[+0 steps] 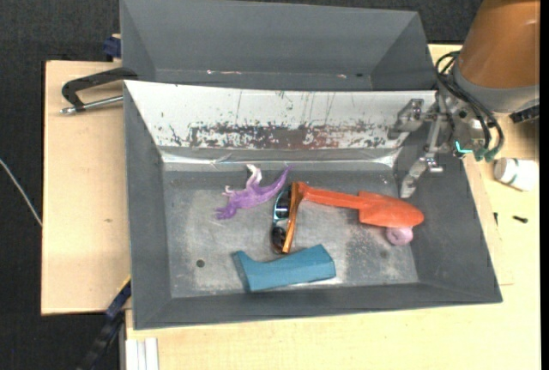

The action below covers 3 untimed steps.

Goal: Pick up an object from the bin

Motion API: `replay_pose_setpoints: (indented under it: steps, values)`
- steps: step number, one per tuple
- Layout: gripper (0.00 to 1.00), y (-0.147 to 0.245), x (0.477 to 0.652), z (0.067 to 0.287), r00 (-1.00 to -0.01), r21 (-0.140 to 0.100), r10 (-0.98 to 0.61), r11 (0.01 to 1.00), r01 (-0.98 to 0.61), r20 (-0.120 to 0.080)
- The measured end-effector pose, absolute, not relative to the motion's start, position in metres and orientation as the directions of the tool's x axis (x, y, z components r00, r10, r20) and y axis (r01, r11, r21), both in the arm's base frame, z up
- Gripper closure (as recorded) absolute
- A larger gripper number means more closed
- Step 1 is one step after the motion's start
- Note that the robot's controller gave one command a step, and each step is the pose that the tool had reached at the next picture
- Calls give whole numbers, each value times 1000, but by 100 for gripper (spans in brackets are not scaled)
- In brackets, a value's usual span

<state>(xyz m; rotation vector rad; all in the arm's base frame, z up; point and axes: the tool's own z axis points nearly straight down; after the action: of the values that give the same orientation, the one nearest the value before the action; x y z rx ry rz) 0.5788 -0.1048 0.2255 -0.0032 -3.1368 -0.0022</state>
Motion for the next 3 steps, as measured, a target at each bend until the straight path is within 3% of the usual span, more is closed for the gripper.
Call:
replay_pose_setpoints:
  steps: [1, 2, 3]
  values:
    - [0, -104, 580, 231, -1000, 0, 0, 1000, 0, -4]
    - [0, -88, 590, 180, -999, -1, -34, 999, -34, -10]
    - [0, -65, 587, 110, -997, 0, -74, 997, -74, -6]
